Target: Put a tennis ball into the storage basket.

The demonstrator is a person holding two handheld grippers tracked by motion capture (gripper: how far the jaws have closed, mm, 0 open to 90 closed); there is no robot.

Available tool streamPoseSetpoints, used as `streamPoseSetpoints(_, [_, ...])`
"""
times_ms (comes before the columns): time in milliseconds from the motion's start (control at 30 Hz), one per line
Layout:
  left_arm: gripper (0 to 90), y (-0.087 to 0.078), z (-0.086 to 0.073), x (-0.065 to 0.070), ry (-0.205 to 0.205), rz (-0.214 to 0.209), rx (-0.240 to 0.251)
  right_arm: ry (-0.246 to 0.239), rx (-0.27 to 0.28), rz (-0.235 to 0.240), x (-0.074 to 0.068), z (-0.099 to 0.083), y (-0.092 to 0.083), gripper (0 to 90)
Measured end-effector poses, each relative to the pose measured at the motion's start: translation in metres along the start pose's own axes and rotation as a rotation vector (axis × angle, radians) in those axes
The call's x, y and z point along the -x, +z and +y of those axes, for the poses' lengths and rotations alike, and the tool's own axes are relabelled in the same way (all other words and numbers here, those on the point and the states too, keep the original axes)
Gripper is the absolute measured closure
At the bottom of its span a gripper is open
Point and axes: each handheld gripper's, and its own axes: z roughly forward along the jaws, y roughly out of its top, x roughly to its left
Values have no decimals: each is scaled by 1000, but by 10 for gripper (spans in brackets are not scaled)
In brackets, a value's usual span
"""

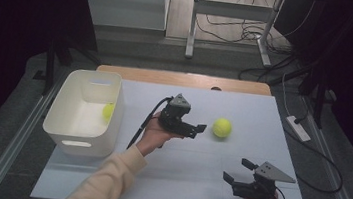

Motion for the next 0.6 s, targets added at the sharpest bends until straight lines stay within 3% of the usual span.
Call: streamPoseSetpoints(600, [121,27,10,2,13,8,-54,-2,4,13,-1,0,0,111])
